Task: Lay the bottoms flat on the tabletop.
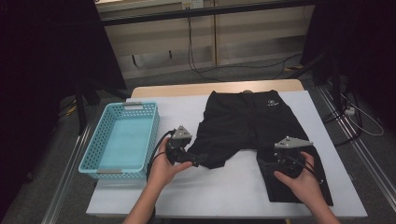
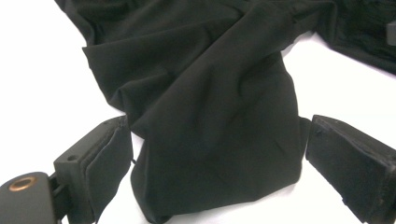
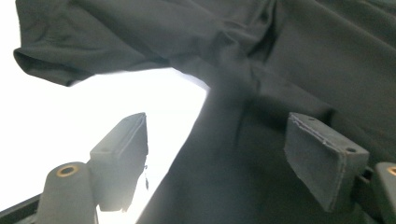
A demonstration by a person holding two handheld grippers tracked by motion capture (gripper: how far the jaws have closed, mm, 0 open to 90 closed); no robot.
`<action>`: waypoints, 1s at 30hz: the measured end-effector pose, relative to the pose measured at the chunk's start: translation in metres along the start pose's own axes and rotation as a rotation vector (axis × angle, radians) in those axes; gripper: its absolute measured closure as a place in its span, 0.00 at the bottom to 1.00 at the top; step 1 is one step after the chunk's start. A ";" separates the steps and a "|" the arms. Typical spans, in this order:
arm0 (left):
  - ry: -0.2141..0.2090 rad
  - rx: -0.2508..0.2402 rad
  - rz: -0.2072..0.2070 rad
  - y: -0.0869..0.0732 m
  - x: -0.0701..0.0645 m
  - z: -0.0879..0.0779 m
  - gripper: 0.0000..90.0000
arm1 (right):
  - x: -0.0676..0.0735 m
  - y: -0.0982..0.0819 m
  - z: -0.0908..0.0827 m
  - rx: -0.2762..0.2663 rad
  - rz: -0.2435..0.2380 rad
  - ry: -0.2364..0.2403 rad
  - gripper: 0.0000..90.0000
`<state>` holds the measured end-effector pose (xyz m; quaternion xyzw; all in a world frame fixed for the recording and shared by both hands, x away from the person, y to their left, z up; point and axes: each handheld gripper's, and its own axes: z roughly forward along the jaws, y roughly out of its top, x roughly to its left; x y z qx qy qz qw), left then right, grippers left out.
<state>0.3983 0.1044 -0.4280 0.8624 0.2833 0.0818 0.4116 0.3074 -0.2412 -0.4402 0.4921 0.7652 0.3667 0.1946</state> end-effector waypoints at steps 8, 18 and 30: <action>0.036 0.020 0.021 -0.008 0.005 0.004 0.18 | 0.002 0.001 0.006 -0.019 -0.012 0.005 0.21; 0.052 0.072 0.042 -0.019 0.005 0.016 0.44 | 0.009 0.002 0.009 -0.035 -0.046 0.032 0.21; -0.025 0.074 0.028 -0.010 -0.006 0.018 0.94 | 0.025 0.003 0.014 -0.029 -0.107 0.074 0.21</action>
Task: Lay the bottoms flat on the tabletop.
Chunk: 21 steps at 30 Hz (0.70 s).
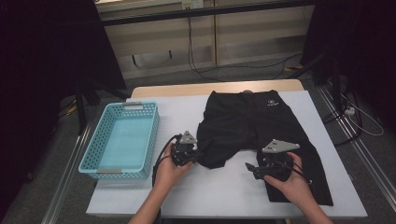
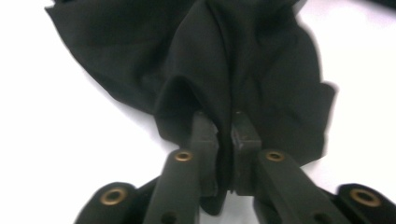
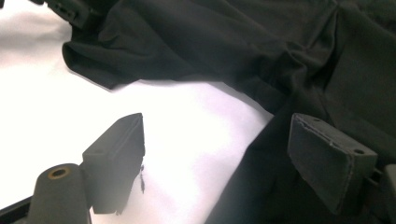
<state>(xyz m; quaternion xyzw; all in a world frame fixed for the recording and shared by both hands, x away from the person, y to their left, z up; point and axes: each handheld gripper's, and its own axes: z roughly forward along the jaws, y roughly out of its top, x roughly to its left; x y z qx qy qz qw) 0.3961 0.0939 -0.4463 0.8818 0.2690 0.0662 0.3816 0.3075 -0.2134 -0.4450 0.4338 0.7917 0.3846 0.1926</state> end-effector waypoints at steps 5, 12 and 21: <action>-0.046 -0.060 0.002 0.013 -0.008 -0.013 0.96 | 0.002 0.002 0.001 -0.004 -0.007 0.016 0.21; -0.098 -0.139 0.002 0.028 -0.018 -0.029 0.96 | 0.009 0.009 0.002 -0.029 -0.006 0.061 0.22; -0.030 -0.170 -0.013 0.026 -0.005 -0.020 0.93 | 0.023 0.015 0.015 -0.019 -0.047 0.118 0.36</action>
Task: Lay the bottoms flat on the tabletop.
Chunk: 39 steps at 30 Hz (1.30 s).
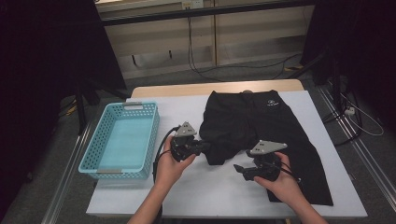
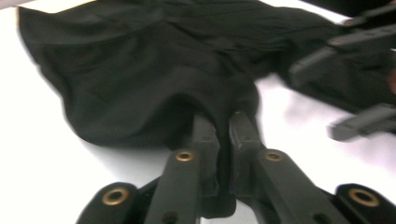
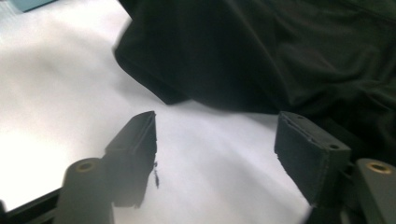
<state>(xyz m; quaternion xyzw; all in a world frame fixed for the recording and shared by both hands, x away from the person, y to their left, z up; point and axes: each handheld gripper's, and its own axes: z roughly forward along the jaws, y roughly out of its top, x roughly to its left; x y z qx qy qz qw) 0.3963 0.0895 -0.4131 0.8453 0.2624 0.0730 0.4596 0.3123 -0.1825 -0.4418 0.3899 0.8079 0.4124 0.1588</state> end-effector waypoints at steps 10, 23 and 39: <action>0.135 -0.001 -0.025 -0.015 0.015 0.002 0.33 | 0.016 0.016 0.038 0.024 -0.092 0.079 0.62; 0.165 -0.002 -0.044 -0.023 0.017 -0.014 0.25 | 0.028 0.024 0.069 0.064 -0.170 0.060 0.73; 0.114 -0.026 -0.026 -0.023 0.010 -0.023 0.22 | 0.000 0.039 0.019 -0.104 -0.029 0.112 1.00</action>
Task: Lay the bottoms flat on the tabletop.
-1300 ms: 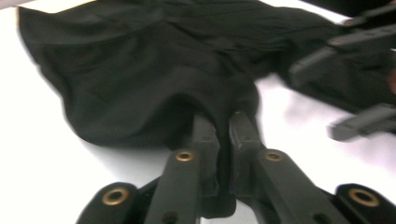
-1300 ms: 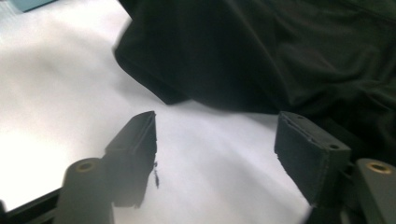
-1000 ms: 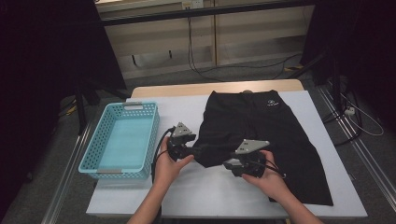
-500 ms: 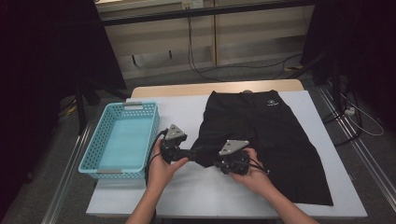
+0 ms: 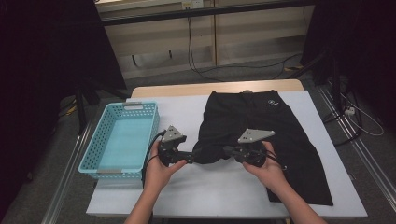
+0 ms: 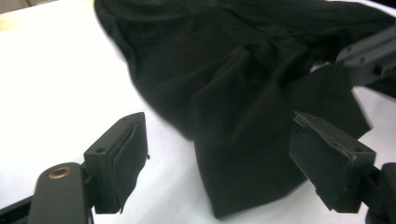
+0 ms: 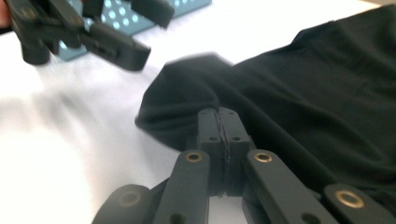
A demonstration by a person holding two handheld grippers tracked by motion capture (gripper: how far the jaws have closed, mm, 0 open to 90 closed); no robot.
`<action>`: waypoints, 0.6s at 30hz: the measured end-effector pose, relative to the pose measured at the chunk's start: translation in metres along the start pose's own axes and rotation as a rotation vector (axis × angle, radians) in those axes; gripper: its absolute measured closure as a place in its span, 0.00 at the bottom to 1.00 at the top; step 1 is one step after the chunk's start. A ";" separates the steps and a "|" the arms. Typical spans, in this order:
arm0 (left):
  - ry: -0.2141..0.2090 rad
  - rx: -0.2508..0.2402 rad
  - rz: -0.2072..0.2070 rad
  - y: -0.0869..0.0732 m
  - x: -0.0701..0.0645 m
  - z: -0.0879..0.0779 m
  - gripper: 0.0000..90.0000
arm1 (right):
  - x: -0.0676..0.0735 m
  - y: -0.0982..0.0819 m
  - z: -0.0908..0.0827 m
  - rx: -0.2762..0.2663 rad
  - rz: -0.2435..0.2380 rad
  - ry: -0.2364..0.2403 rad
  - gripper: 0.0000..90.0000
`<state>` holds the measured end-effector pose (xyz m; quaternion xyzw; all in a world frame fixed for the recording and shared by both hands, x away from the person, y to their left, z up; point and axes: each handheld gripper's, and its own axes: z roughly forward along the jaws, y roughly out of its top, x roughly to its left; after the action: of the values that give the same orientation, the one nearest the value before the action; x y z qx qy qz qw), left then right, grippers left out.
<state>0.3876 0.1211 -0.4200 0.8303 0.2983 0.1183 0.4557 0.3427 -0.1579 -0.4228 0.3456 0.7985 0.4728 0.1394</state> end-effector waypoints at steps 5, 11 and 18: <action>-0.047 0.001 -0.001 0.000 -0.009 0.001 0.23 | -0.005 0.002 -0.009 -0.035 0.036 -0.001 1.00; -0.086 0.001 0.004 -0.001 -0.019 -0.002 0.27 | -0.006 0.002 -0.009 -0.038 0.030 -0.017 1.00; -0.148 0.060 0.068 -0.014 -0.034 0.011 0.44 | -0.013 -0.002 -0.003 -0.038 0.069 -0.057 1.00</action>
<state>0.3602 0.0985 -0.4351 0.8596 0.2389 0.0630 0.4473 0.3500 -0.1695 -0.4241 0.3834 0.7728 0.4823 0.1525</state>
